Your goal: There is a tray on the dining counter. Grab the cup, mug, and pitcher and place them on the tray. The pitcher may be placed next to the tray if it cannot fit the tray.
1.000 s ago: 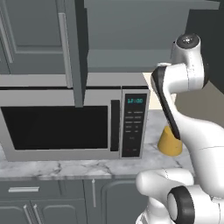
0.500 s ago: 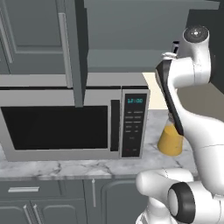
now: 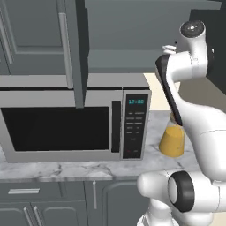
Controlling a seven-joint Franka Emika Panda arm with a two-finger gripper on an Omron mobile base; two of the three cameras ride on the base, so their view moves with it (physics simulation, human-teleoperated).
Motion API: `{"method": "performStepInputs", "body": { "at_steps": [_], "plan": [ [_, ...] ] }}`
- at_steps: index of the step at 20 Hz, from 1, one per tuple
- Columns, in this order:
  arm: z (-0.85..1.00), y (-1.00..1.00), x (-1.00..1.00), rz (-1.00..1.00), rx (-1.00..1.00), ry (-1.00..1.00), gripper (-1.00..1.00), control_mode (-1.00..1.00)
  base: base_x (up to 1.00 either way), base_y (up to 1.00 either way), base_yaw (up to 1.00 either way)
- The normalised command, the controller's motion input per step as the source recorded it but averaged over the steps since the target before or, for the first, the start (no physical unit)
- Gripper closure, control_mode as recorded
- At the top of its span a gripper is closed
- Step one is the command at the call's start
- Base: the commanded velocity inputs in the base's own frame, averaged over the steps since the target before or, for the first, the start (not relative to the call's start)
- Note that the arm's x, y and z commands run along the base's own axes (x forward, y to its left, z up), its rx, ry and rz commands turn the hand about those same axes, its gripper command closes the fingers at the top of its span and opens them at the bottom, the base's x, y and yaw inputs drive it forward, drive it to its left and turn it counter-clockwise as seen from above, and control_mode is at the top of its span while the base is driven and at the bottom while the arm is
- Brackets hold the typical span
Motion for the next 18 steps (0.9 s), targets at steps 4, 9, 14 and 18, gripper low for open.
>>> {"method": "performStepInputs", "body": {
  "at_steps": [4,9,14,18],
  "plan": [
    [0.17,-0.02,0.50,-0.05,0.00,0.01,-1.00,-1.00,0.00,0.00,0.00],
    [0.06,-0.08,0.52,-0.04,0.00,0.04,-1.00,-1.00,0.00,0.00,0.00],
    [0.00,-0.21,0.42,-0.01,0.00,0.03,-1.00,-1.00,0.00,0.00,0.00],
    [0.00,-0.26,0.40,0.00,0.00,0.01,-1.00,-1.00,0.00,0.00,0.00]
  ]
}}
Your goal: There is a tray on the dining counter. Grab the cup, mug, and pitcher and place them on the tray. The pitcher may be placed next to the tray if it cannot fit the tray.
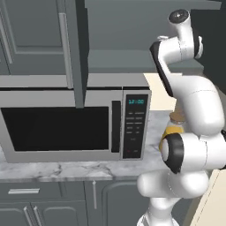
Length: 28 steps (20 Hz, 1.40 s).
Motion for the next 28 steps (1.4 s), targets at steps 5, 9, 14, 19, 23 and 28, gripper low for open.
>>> {"method": "performStepInputs", "body": {
  "at_steps": [5,9,14,19,23,28],
  "plan": [
    [0.00,-0.25,0.28,0.00,0.00,0.00,-1.00,-1.00,0.00,0.00,0.00],
    [0.00,-0.17,0.27,0.00,0.00,0.00,-1.00,-1.00,0.00,0.00,0.00],
    [0.00,-0.08,0.26,0.00,0.00,0.00,-1.00,-1.00,0.00,0.00,0.00],
    [-0.03,-0.01,0.26,0.00,0.00,0.01,-1.00,-1.00,0.00,0.00,0.00],
    [-0.09,0.00,0.17,0.00,0.00,0.04,-1.00,-1.00,0.00,0.00,0.00],
    [-0.14,-0.04,0.08,0.00,0.00,0.04,-1.00,-1.00,0.00,0.00,0.00]
  ]
}}
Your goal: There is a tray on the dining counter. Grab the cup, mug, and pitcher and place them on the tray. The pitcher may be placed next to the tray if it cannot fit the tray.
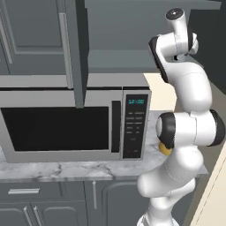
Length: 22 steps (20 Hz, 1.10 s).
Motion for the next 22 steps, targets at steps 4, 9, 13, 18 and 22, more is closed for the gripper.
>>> {"method": "performStepInputs", "body": {
  "at_steps": [4,9,13,18,22],
  "plan": [
    [-0.13,-0.07,0.08,0.00,0.00,0.04,-1.00,-1.00,0.00,0.00,0.00],
    [-0.10,-0.03,0.15,0.00,0.00,0.02,-1.00,-1.00,0.00,0.00,0.00],
    [-0.12,-0.01,0.08,0.00,0.00,0.00,1.00,-1.00,0.00,0.00,0.00],
    [-0.08,-0.03,0.00,0.00,0.00,0.00,1.00,-1.00,0.00,0.00,0.00],
    [-0.03,-0.10,0.00,0.00,0.00,0.00,1.00,-1.00,0.00,0.00,0.00]
  ]
}}
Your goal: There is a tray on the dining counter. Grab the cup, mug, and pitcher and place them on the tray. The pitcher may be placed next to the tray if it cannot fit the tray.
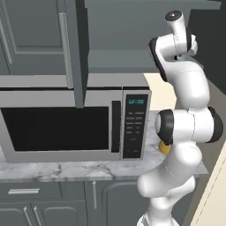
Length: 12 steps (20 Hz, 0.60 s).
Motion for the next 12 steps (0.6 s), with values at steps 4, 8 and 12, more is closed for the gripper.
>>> {"method": "performStepInputs", "body": {
  "at_steps": [4,8,12],
  "plan": [
    [0.00,0.00,0.00,0.00,0.00,0.00,1.00,-1.00,0.00,0.00,0.00],
    [0.00,0.00,-0.11,0.00,0.00,0.00,1.00,-1.00,0.00,0.00,0.00],
    [0.00,0.08,-0.69,0.00,0.00,-0.06,1.00,-1.00,0.00,0.00,0.00]
  ]
}}
